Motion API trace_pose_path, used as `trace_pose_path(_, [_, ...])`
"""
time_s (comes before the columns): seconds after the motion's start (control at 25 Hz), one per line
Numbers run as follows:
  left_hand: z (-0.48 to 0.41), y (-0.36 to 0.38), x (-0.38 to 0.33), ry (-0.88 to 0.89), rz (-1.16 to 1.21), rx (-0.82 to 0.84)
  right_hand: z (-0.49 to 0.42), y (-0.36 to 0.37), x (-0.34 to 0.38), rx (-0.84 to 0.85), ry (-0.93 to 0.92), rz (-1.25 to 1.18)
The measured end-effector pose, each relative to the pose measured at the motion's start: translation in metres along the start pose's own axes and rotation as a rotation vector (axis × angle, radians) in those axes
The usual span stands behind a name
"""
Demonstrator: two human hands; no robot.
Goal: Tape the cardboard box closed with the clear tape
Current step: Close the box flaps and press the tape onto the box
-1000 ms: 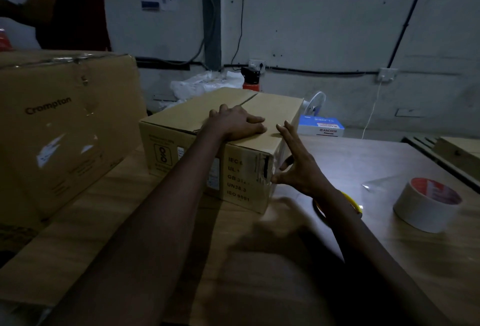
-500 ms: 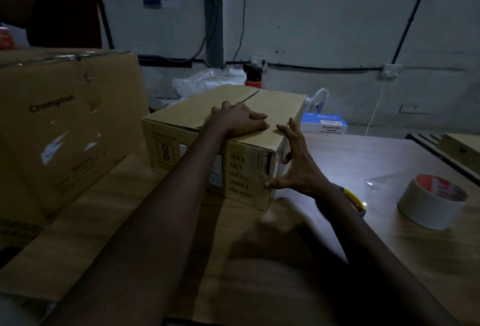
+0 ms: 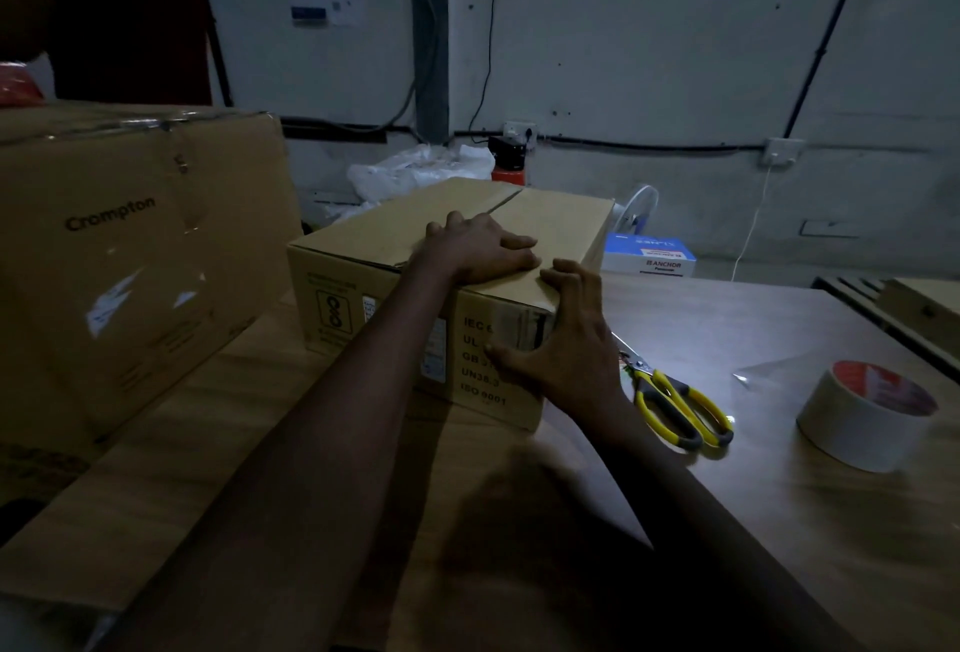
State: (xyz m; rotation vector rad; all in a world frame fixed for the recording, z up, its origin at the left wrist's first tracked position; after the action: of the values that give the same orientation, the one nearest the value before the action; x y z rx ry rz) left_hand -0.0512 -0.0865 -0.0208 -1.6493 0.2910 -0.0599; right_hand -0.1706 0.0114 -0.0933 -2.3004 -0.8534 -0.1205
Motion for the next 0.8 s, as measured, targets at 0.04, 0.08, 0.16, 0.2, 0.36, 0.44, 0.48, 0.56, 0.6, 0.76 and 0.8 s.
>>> trace_pose_path(0.04, [0.001,0.0,0.0,0.001,-0.002,0.0,-0.002,-0.001,0.002,-0.017,0.023,-0.002])
trace_pose_path(0.08, [0.001,-0.001,0.0,0.001,-0.003,-0.001,-0.004,-0.002,0.003,-0.033,0.044,-0.012])
trace_pose_path(0.16, [0.002,-0.001,0.0,0.003,-0.006,-0.002,-0.009,-0.008,0.002,-0.063,0.067,-0.042])
trace_pose_path(0.2, [0.002,-0.001,0.0,0.003,-0.012,-0.003,-0.011,-0.009,0.001,-0.073,0.067,-0.058])
trace_pose_path(0.36, [0.002,-0.002,0.0,0.009,-0.013,-0.002,-0.015,-0.013,-0.005,-0.09,0.044,-0.161])
trace_pose_path(0.44, [0.002,-0.002,-0.001,0.01,-0.007,-0.002,-0.019,-0.017,-0.01,-0.068,0.03,-0.275])
trace_pose_path(0.48, [0.003,-0.002,-0.001,0.01,-0.01,-0.003,-0.019,-0.019,-0.013,-0.042,0.043,-0.36])
trace_pose_path(0.56, [0.003,-0.002,-0.001,0.006,-0.014,-0.008,-0.019,-0.022,-0.019,0.03,0.097,-0.541])
trace_pose_path(0.6, [0.004,-0.002,-0.001,0.005,-0.012,-0.009,-0.018,-0.023,-0.022,0.067,0.118,-0.61])
trace_pose_path(0.76, [0.005,-0.003,-0.002,0.005,-0.009,-0.008,-0.018,-0.028,-0.036,0.124,0.129,-0.77])
trace_pose_path(0.8, [0.004,-0.003,-0.002,0.003,-0.008,-0.006,-0.019,-0.03,-0.038,0.126,0.103,-0.746])
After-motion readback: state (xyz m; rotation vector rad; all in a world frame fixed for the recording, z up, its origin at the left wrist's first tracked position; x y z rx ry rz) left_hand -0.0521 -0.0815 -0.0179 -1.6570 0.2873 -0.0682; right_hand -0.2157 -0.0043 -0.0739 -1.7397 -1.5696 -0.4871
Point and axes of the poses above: each hand's wrist, its own z-axis away from the middle knuckle, its own y-axis out of the palm, x = y × z, the point moved 4 cm from there along -z, towards the middle knuckle, and after that the axes turned 10 degrees about -y, right-handed, at the moved point
